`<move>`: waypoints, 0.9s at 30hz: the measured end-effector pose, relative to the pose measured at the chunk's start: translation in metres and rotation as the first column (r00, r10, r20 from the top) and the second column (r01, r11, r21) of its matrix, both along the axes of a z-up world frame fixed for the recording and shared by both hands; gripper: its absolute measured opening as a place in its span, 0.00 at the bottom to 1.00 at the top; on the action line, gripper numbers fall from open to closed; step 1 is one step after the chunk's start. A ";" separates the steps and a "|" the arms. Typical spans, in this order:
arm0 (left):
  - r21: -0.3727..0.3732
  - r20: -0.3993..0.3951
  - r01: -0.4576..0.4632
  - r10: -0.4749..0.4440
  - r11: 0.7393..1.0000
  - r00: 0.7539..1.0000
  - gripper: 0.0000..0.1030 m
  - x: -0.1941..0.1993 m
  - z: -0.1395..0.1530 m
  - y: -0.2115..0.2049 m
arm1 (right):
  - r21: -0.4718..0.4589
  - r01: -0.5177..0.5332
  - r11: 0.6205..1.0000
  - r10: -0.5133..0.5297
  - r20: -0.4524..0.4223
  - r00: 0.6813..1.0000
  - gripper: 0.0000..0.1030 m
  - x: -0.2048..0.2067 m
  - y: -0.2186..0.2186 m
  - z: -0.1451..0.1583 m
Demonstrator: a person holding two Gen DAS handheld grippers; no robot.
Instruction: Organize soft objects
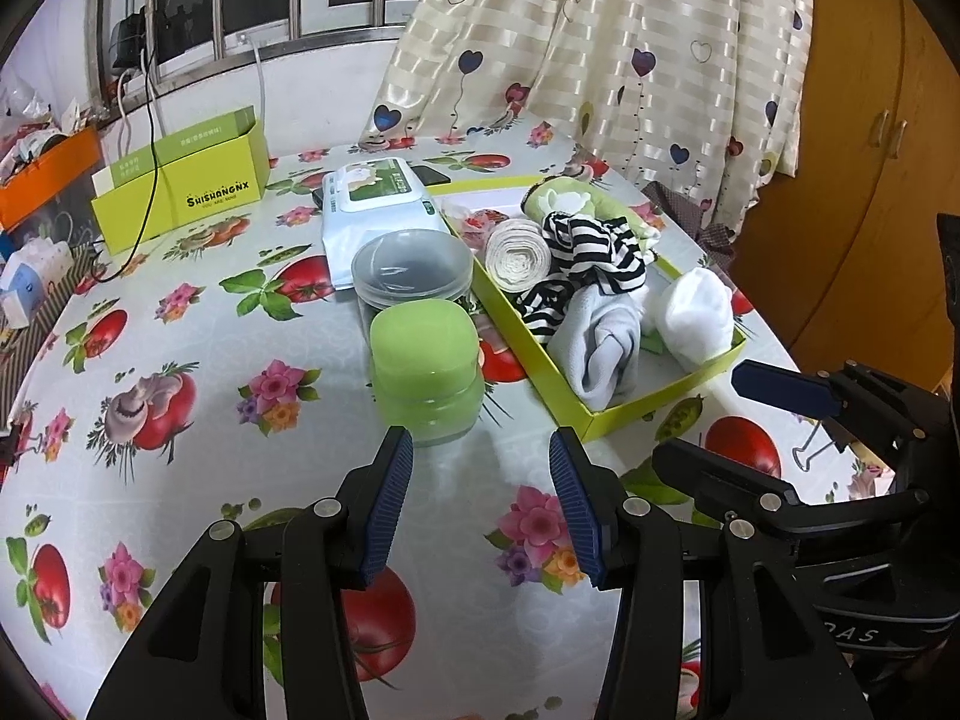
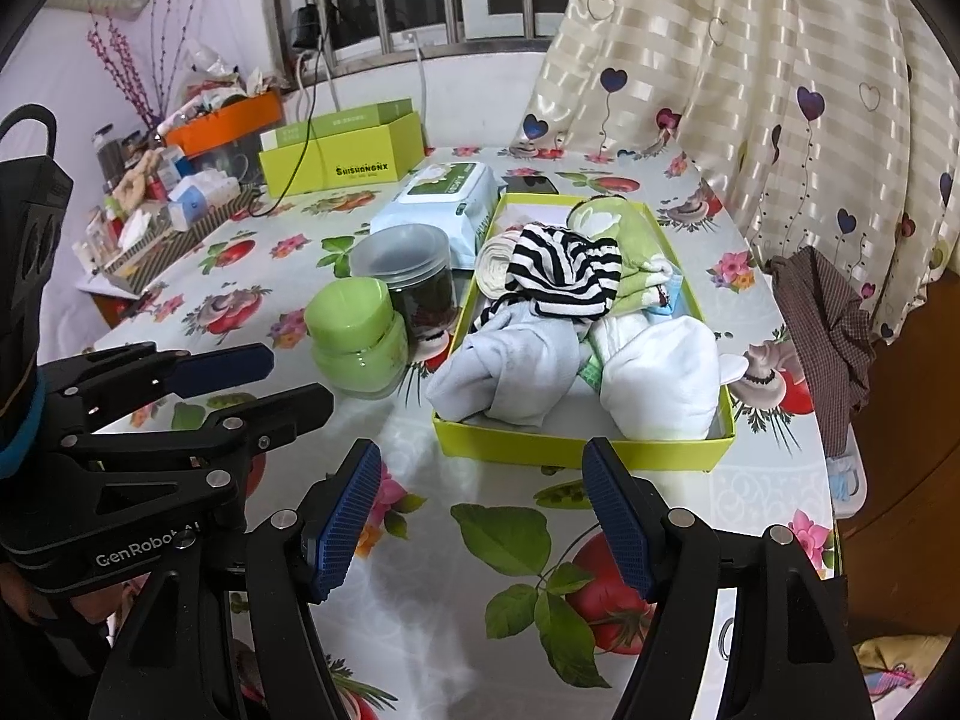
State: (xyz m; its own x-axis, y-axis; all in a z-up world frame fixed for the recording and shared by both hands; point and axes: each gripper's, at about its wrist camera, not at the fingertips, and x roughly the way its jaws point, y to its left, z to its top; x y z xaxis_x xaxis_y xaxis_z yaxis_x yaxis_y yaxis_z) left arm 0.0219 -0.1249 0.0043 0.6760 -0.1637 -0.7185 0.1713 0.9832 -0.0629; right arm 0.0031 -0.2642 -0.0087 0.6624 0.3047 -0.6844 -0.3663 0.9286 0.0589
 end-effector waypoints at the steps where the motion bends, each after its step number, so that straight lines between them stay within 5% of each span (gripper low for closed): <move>1: -0.001 -0.002 0.000 0.000 1.000 1.000 0.48 0.000 0.000 0.001 | 0.000 0.000 1.000 0.000 -0.001 1.000 0.68 0.000 0.000 0.000; 27: -0.004 -0.017 -0.005 0.005 1.000 1.000 0.47 0.002 -0.004 0.000 | -0.003 0.001 1.000 -0.001 -0.003 1.000 0.68 0.001 0.000 -0.002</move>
